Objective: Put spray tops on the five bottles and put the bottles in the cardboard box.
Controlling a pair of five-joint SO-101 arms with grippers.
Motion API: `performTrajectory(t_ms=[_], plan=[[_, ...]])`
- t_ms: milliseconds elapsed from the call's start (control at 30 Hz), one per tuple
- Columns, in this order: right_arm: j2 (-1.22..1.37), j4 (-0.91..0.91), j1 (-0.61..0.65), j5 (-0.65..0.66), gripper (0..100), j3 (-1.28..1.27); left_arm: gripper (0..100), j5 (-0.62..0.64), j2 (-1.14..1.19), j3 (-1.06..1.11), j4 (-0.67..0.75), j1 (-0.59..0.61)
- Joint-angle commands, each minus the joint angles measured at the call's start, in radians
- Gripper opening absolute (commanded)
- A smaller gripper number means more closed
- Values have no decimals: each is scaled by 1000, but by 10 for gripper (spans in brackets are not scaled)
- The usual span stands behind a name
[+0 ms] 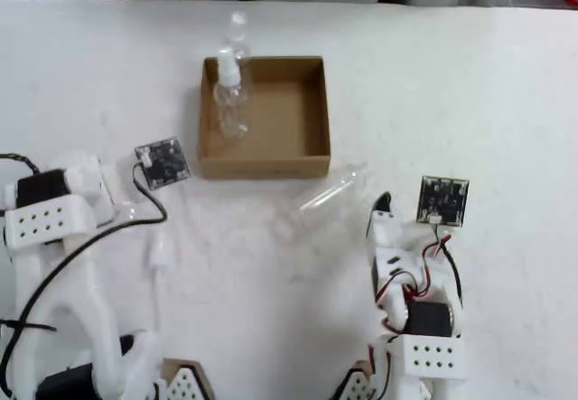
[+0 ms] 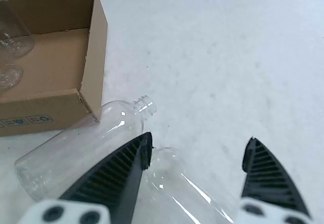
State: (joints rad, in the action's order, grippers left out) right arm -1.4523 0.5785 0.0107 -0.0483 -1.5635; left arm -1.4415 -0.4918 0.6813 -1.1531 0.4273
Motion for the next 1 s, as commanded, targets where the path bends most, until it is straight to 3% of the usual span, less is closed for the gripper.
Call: performTrajectory(t_ms=[0,100,300,567,967], plan=[[-13,-5,-4,12,265,9,195,-18,2,18,106,31],[-13,-5,-4,14,265,9,217,-25,4,60,175,25],[-13,-5,-2,14,265,8,222,-26,139,-3,184,-10],[-13,-5,-1,75,265,-2,238,-55,355,-265,-5,-4],[-13,-5,27,77,265,-14,242,-32,464,-302,43,-65]])
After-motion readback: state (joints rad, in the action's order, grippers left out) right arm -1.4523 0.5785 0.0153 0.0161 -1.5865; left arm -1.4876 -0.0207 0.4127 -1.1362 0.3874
